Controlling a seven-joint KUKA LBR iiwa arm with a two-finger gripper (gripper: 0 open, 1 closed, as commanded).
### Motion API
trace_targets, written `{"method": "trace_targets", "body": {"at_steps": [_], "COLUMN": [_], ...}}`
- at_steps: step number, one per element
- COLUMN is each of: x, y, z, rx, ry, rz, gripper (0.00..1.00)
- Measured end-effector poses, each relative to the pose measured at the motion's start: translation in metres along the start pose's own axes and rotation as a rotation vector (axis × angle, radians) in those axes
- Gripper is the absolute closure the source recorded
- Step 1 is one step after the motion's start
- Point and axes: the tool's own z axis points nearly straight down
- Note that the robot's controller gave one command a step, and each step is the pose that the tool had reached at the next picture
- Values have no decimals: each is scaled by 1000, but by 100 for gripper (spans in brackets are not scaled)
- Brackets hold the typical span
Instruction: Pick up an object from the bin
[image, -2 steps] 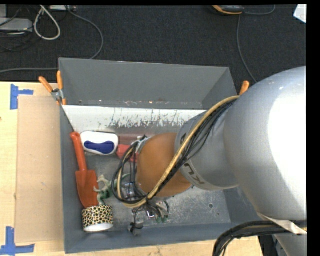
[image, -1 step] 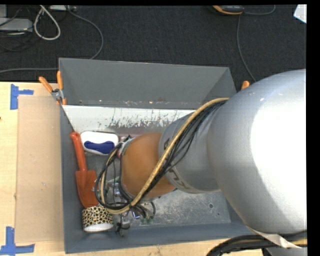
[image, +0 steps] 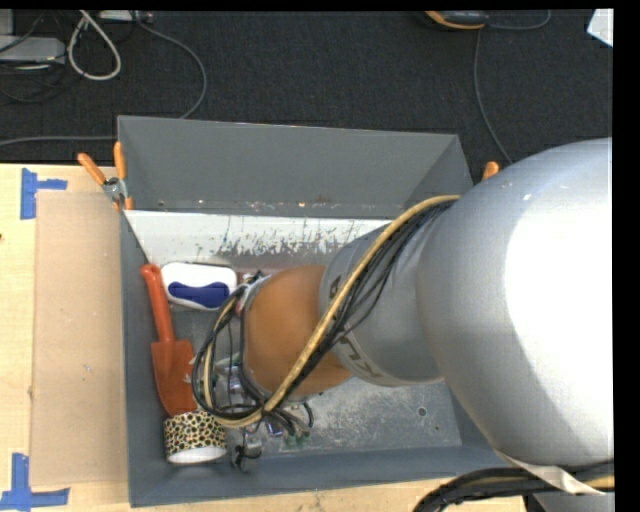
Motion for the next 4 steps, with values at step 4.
{"method": "trace_targets", "body": {"at_steps": [4], "x": [-2], "y": [19], "z": [-5], "rx": [2], "ry": [-6], "rz": [-97], "gripper": [0]}}
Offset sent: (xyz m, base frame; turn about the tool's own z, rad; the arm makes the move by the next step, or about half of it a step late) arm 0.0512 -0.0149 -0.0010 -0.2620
